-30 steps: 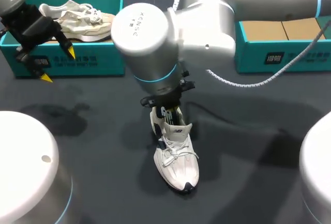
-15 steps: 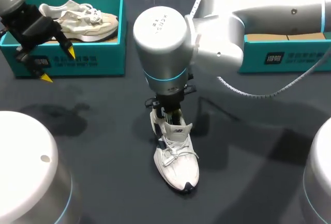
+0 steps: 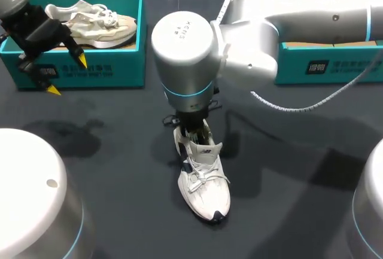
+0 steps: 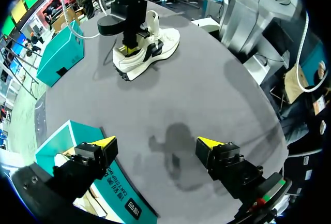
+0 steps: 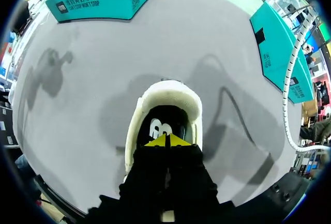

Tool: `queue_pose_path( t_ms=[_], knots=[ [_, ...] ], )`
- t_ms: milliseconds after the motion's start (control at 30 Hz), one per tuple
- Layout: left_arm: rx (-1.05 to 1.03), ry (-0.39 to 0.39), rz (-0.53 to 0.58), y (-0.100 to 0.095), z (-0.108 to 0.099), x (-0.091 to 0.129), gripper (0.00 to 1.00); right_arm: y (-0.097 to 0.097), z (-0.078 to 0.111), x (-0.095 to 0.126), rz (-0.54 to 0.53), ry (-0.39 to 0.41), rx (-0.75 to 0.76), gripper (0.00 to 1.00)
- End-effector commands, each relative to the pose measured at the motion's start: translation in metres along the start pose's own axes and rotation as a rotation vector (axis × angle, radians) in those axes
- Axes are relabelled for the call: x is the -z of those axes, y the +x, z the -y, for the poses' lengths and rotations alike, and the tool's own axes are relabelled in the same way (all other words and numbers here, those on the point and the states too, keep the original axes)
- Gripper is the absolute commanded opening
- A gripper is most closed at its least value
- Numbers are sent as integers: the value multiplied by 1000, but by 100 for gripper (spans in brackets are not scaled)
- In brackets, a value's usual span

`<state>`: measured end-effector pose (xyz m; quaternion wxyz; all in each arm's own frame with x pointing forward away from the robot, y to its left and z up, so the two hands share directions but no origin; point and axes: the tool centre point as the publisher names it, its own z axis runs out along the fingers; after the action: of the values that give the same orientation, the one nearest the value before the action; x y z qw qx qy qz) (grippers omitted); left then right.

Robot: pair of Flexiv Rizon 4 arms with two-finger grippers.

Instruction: Take the shoe out of the shoebox, open the shoe tongue, remove and reinsert the insole, then place the shoe into the shoebox

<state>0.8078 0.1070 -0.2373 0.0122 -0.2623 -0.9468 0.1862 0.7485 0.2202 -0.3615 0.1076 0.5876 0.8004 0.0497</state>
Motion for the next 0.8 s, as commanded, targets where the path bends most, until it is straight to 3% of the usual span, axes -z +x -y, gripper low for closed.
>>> queue_pose_path(
  t_ms=[33, 300, 467, 800],
  knots=[
    [-1, -3, 0, 1, 0, 0, 100, 2, -8, 2, -16, 13, 20, 0],
    [-1, -3, 0, 1, 0, 0, 100, 5, -19, -34, -116, 51, 58, 0],
    [-1, -3, 0, 1, 0, 0, 100, 8, -15, -51, -158, 83, 62, 0],
    [-1, -3, 0, 1, 0, 0, 100, 11, 17, -46, -155, 133, 19, 0]
  ],
)
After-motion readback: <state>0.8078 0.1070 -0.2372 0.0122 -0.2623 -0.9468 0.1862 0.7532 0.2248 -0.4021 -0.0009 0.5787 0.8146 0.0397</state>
